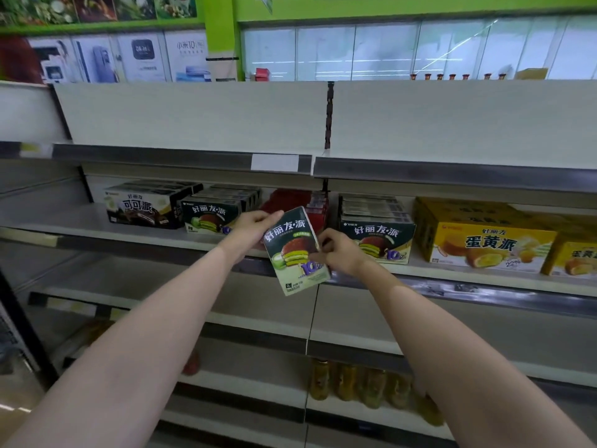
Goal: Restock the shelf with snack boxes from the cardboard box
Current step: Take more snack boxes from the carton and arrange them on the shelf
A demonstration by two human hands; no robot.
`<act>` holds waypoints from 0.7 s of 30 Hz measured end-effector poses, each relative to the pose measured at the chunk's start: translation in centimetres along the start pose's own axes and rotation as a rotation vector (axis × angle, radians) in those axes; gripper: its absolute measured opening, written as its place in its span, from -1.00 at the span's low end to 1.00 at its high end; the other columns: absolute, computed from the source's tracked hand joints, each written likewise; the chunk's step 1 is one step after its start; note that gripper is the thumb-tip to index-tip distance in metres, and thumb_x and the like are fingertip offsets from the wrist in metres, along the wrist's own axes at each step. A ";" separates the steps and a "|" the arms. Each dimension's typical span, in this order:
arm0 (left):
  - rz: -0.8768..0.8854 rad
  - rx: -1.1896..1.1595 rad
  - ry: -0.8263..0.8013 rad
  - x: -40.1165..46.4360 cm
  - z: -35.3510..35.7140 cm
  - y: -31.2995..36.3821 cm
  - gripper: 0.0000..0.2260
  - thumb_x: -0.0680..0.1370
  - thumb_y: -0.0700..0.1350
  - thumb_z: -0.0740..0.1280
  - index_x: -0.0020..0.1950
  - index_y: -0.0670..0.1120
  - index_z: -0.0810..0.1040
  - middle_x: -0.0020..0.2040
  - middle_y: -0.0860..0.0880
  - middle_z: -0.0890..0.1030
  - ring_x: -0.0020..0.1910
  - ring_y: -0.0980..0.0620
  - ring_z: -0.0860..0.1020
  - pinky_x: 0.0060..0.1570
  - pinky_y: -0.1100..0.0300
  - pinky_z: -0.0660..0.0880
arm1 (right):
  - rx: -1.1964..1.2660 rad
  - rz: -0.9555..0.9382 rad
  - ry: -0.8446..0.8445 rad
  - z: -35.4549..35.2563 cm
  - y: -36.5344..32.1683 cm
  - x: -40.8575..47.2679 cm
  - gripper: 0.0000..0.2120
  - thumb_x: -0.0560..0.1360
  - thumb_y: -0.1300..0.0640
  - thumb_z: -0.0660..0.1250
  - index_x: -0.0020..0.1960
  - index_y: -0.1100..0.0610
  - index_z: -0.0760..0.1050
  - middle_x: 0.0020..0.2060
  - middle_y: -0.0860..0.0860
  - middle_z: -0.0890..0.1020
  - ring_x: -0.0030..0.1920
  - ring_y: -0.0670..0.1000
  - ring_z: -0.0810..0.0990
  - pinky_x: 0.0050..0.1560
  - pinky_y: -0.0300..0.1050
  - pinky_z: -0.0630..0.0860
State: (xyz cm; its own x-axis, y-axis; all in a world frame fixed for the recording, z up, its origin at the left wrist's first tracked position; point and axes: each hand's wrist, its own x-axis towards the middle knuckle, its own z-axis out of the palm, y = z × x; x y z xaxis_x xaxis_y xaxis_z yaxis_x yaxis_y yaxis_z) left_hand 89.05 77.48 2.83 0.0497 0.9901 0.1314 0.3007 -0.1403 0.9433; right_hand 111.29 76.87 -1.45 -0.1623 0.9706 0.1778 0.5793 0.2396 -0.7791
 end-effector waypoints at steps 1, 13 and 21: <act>0.006 0.018 -0.016 -0.1 -0.7 -0.4 -0.64 0.53 0.14 0.41 0.08 -0.15 0.64 -0.03 -0.12 0.71 -0.01 -0.14 0.67 -0.07 0.05 0.62 | 0.005 0.005 -0.002 0.2 0.0 0.2 -0.75 0.47 0.19 0.49 0.05 0.16 0.47 -0.18 -0.01 0.63 -0.13 0.02 0.65 -0.15 -0.05 0.58; -0.085 0.074 -0.020 -1.1 -7.6 -4.9 -0.43 0.50 -0.18 0.48 0.47 -0.16 0.36 0.40 -0.15 0.47 0.20 -0.06 0.53 0.15 0.06 0.52 | 0.099 -0.068 0.114 5.8 -3.8 3.1 -0.64 0.44 0.08 0.54 0.15 0.22 0.58 -0.03 0.03 0.63 -0.02 -0.02 0.58 0.00 -0.17 0.43; -0.056 -0.135 0.250 -1.8 -13.0 -6.9 -0.57 0.52 -0.30 0.43 0.36 -0.26 0.43 0.15 -0.12 0.59 -0.10 0.02 0.57 -0.25 0.24 0.54 | 0.124 0.003 0.204 10.3 -6.5 5.0 -0.41 0.36 0.01 0.60 0.27 0.17 0.43 0.04 0.11 0.64 0.09 0.15 0.62 0.08 0.00 0.54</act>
State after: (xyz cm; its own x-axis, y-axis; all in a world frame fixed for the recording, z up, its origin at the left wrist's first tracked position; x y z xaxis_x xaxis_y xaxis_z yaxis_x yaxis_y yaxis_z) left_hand 74.52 76.76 0.04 -0.2049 0.9697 0.1331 0.1661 -0.0996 0.9811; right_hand 98.49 79.88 -1.71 0.0114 0.9588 0.2839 0.4746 0.2447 -0.8455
